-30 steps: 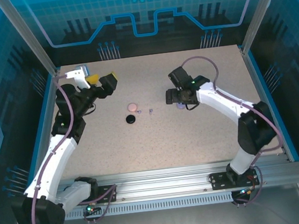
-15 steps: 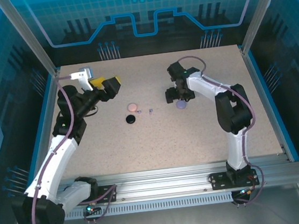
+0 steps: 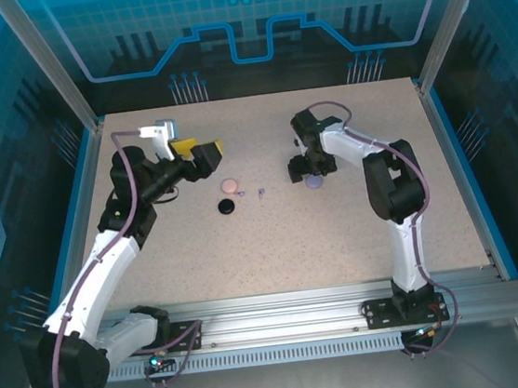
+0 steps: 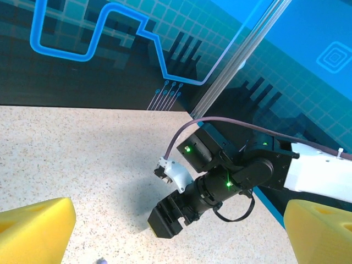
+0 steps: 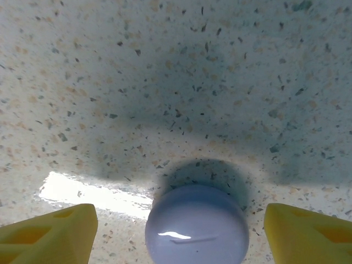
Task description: Insert wireless bluetooth earbuds into charging case
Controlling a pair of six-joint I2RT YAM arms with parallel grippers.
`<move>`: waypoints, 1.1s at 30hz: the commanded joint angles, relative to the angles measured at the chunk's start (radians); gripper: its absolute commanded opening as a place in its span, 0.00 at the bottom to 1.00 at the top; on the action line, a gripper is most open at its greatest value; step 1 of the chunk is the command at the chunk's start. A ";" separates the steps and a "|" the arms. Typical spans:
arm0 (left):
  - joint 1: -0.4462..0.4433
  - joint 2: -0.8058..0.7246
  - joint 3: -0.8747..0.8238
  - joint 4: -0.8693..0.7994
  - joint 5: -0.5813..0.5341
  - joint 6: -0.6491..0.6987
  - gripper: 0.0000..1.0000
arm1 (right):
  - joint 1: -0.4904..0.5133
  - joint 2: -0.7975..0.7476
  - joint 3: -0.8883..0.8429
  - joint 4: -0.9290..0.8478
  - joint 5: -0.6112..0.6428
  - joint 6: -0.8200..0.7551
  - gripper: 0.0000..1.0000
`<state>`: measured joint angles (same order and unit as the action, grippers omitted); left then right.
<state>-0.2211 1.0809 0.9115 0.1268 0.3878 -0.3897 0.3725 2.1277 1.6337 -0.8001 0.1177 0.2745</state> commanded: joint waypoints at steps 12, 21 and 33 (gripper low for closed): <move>-0.020 0.021 0.021 -0.010 0.036 0.030 0.99 | 0.014 0.022 -0.013 -0.018 -0.008 -0.026 0.78; -0.021 0.022 0.026 -0.016 0.038 0.034 0.99 | 0.021 0.029 -0.023 -0.023 0.006 -0.036 0.75; -0.027 0.024 0.023 -0.015 0.045 0.036 0.99 | 0.023 0.028 -0.046 -0.028 0.039 -0.048 0.71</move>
<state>-0.2390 1.0988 0.9119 0.1162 0.4095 -0.3824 0.3862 2.1342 1.5898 -0.8043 0.1429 0.2417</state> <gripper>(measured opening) 0.987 0.708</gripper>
